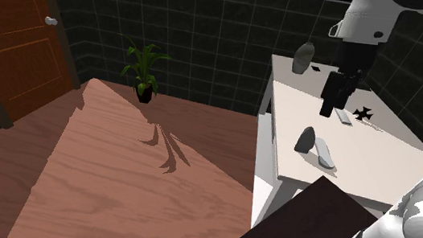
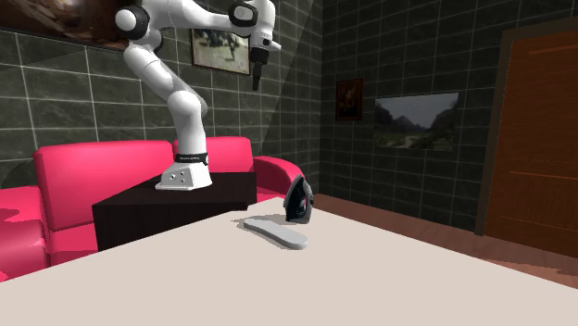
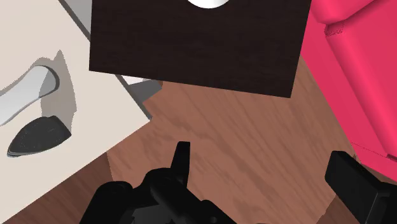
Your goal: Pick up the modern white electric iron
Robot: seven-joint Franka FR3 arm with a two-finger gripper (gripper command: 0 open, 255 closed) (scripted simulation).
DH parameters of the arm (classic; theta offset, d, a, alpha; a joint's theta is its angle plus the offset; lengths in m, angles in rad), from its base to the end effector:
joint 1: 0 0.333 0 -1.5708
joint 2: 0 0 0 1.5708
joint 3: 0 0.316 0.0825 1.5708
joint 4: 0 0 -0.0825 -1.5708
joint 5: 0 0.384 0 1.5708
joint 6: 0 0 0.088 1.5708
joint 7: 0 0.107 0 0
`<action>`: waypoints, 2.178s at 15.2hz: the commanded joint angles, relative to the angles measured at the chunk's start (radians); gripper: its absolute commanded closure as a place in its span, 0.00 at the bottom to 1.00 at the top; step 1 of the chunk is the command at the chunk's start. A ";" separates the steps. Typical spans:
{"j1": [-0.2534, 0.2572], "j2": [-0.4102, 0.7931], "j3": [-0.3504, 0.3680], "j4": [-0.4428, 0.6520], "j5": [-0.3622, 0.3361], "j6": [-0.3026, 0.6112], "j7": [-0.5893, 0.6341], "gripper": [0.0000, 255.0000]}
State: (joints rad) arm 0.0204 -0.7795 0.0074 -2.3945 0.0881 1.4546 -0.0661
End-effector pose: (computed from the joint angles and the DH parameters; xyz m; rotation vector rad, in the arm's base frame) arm 0.2932 0.0190 0.5619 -3.0425 -0.1439 0.2422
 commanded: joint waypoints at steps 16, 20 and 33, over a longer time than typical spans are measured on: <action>-0.089 0.349 -0.246 0.005 -0.220 0.246 -0.338 0.00; -0.107 0.482 -0.302 0.053 -0.250 0.312 -0.422 0.00; -0.191 0.978 -0.414 0.339 -0.233 0.468 -0.694 0.00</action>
State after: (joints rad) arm -0.1608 0.1495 -0.4023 -2.0972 -0.1535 1.9191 -0.7351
